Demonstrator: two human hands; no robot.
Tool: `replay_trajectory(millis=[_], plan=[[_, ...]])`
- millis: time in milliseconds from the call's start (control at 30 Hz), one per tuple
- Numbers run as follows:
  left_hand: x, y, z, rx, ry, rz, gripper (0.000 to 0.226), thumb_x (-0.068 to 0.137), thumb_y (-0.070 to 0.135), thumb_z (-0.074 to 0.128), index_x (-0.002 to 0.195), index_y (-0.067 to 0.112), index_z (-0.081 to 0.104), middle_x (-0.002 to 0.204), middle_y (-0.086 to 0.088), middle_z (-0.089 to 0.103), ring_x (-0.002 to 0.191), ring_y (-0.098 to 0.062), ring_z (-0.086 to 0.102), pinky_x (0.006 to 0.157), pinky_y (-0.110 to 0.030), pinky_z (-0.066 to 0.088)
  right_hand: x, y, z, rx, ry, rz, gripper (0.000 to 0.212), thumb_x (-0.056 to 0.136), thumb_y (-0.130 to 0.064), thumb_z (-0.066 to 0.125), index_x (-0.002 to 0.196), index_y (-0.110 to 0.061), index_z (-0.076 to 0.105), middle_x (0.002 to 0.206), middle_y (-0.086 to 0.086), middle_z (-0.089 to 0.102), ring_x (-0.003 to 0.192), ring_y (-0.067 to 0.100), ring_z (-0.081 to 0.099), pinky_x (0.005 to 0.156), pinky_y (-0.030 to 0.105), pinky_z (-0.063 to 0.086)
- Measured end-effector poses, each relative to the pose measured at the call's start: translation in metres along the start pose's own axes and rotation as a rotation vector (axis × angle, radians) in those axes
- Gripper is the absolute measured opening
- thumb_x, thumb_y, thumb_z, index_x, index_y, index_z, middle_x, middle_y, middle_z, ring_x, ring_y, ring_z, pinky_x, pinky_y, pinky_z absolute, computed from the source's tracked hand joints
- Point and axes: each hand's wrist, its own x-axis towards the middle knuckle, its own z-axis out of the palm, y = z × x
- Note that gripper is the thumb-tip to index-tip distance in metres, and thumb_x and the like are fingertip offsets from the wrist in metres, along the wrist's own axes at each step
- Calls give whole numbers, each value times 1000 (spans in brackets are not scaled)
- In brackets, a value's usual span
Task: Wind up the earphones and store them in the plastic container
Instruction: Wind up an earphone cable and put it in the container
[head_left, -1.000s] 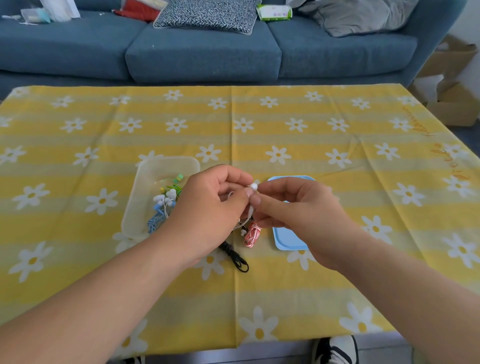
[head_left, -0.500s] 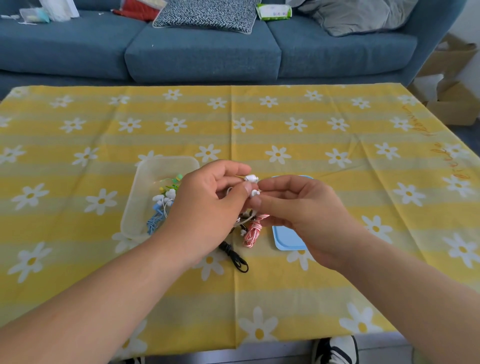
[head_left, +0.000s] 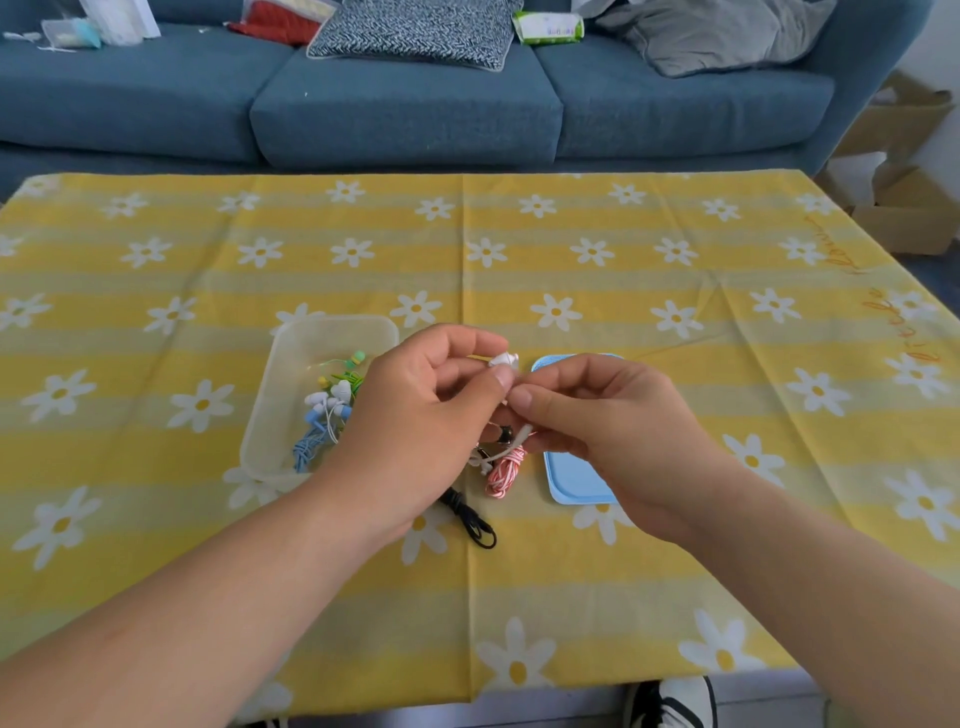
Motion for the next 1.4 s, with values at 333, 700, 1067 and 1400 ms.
replay_trajectory(millis=[333,700,1067,1400], plan=[[4,-6,1,-80,42,-89,10,94,13,72,103,18,73,88,-4,80,80,-15,77,70,-25,58,2,3,3,-53,45,-19,13,91,-4,73,102,1,73,90,17,79,85,33,77,83,41,63],[4,-6,2,-84,20,-160,9,95,13,70,104,15,72,92,-9,78,76,-18,77,73,-38,61,2,1,-2,-72,96,-11,14,83,1,79,96,-1,75,87,17,79,88,35,77,85,36,62],[6,-11,20,-27,-38,-234,8,94,7,70,102,7,71,87,-20,76,69,-22,72,60,-36,60,8,4,-55,-411,298,53,7,89,-8,73,90,-13,77,79,6,77,69,16,71,63,29,61],[0,-20,25,74,-71,-247,5,93,10,71,98,11,72,83,-8,78,67,-15,71,68,-34,60,24,42,-54,-988,163,61,9,85,-20,76,94,-22,77,92,-8,71,84,11,69,69,19,51]])
